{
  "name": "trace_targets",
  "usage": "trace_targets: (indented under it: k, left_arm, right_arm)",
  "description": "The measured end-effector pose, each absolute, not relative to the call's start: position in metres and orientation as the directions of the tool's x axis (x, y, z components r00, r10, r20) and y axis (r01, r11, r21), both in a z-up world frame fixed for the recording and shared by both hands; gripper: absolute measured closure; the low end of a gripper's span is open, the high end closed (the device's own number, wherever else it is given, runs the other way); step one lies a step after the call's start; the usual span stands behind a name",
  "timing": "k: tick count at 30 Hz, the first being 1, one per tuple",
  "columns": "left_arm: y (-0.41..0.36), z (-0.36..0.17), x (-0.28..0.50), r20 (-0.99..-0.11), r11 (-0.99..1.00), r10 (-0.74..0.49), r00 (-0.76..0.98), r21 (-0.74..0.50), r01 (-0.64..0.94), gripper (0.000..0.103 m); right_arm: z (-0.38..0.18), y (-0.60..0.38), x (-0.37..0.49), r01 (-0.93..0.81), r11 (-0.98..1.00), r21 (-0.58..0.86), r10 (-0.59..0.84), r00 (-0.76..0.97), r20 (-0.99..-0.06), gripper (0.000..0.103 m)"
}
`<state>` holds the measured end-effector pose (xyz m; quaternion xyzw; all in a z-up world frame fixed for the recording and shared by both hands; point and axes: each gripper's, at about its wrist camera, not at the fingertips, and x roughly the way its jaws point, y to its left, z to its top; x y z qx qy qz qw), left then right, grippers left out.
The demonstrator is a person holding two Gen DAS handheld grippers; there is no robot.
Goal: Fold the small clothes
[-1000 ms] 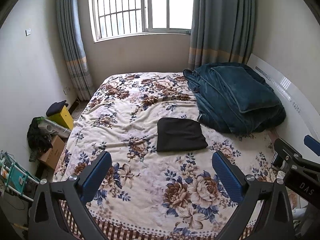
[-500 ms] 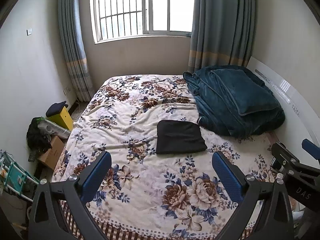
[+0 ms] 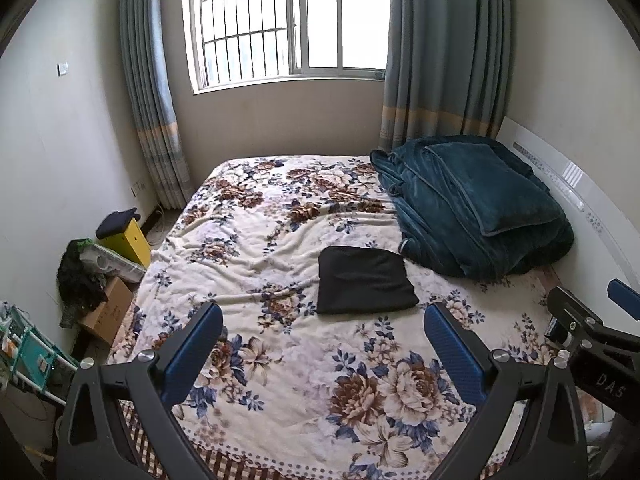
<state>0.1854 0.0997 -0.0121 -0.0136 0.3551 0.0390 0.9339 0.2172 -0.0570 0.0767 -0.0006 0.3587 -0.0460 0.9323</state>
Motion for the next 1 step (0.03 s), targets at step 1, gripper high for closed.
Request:
trace_targets:
  k: [1]
  left_arm:
    - [0.0986,-0.0113,0.1866,-0.666,0.997,0.059,0.743,-0.001,-0.081,0.0]
  right_arm:
    - [0.0769,-0.057,0.2174,0.086,0.996,-0.032,-0.086,0.739,-0.669,0.0]
